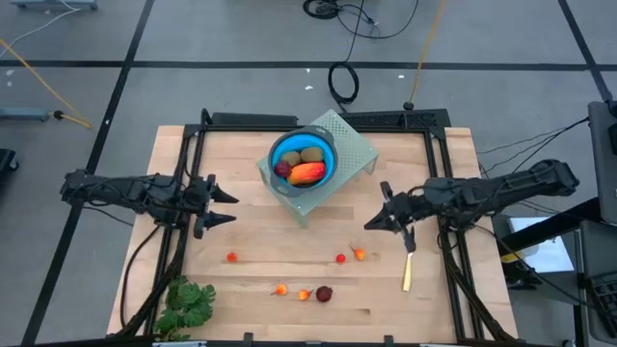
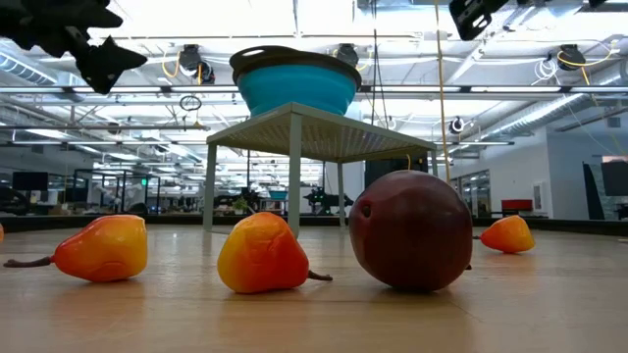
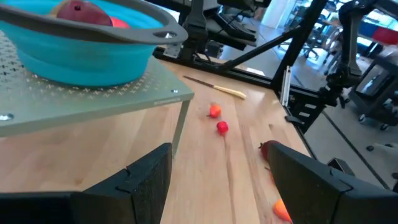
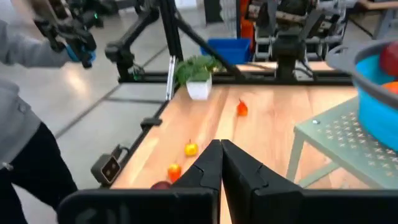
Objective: Pick & Place Fruit
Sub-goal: Put the red yellow peach into the blue strainer bowl on the shelf
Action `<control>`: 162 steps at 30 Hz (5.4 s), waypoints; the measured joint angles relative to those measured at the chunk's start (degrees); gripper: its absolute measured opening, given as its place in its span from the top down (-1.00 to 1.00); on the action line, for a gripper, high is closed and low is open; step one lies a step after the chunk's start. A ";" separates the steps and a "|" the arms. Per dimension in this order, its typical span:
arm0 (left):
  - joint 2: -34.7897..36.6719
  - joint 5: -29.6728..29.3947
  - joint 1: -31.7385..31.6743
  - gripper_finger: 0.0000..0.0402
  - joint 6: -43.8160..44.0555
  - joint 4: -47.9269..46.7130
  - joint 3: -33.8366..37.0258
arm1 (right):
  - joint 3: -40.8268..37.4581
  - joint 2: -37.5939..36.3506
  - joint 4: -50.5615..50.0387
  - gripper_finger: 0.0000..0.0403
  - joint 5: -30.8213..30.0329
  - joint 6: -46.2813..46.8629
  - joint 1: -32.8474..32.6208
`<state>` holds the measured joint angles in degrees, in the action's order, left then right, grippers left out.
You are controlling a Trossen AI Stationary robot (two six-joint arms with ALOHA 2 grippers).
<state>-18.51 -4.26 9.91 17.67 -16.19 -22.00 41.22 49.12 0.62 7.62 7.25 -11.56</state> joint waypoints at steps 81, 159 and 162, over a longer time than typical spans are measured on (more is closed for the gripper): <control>18.14 0.92 -0.02 -0.33 -10.12 4.18 12.86 | 27.53 35.98 -39.07 0.56 -7.55 32.20 -11.65; 18.14 1.29 -0.01 -0.33 -7.02 4.20 14.49 | 21.39 35.96 -35.48 -0.52 -7.40 34.56 -10.92; 18.14 1.30 -0.02 -0.33 -7.02 4.21 14.49 | 21.39 35.96 -33.93 -0.51 -7.40 34.64 -10.92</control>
<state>-0.36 -2.96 9.89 10.66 -11.97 -7.51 62.61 85.08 -33.31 0.23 41.89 -22.48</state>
